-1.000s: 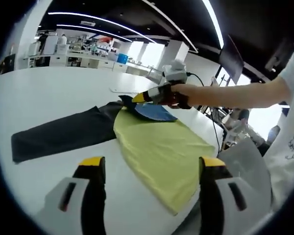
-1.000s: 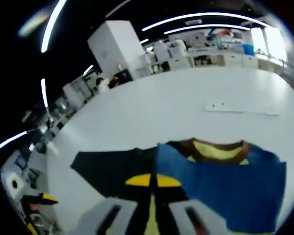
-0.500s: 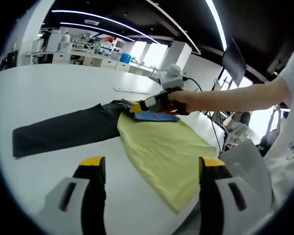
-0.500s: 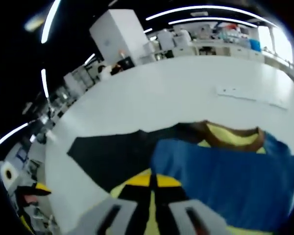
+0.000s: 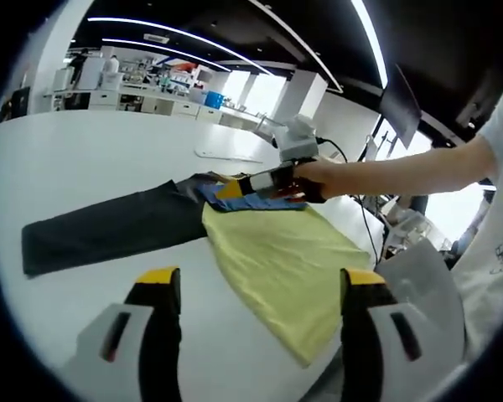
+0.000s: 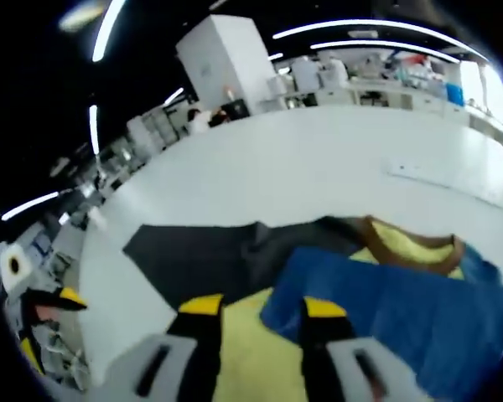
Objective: Fold the garment on the visible template until the final outline fits inside the template.
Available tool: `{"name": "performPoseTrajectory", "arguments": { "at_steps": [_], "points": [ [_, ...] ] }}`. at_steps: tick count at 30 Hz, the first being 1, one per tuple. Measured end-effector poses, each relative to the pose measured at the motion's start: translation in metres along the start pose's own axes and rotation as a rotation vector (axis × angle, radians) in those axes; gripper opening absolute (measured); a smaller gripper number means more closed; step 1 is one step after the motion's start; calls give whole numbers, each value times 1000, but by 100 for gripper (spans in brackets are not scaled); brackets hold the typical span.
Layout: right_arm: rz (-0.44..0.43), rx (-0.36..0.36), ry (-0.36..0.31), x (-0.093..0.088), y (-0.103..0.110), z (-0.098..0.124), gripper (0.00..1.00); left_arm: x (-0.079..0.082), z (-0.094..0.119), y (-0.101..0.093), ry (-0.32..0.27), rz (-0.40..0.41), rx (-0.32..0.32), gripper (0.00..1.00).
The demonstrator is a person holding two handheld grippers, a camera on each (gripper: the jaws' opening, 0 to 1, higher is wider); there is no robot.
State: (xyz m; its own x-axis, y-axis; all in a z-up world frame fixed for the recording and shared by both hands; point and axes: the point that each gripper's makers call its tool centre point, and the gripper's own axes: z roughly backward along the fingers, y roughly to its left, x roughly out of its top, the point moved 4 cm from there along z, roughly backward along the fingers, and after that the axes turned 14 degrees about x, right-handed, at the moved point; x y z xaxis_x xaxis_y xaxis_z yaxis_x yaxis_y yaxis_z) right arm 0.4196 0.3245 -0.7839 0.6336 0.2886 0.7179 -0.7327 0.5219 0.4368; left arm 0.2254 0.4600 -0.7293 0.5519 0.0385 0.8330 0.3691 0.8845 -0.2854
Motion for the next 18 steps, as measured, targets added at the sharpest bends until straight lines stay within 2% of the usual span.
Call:
{"name": "performPoseTrajectory", "arguments": {
  "at_steps": [6,9,12,15,18],
  "points": [
    [19,14,-24,-6,4,11,68,2,-1,0,2,-9,-10,75],
    [34,11,-29,-9,4,16,78,3,0,0,-1,-8,-13,75],
    [71,6,-28,-10,3,22,93,4,0,1,-5,-9,-12,75],
    [86,11,-31,-10,8,28,99,6,1,2,-11,-3,-13,75],
    [85,13,-43,-10,7,35,99,8,2,2,-13,0,-11,75]
  ]
}}
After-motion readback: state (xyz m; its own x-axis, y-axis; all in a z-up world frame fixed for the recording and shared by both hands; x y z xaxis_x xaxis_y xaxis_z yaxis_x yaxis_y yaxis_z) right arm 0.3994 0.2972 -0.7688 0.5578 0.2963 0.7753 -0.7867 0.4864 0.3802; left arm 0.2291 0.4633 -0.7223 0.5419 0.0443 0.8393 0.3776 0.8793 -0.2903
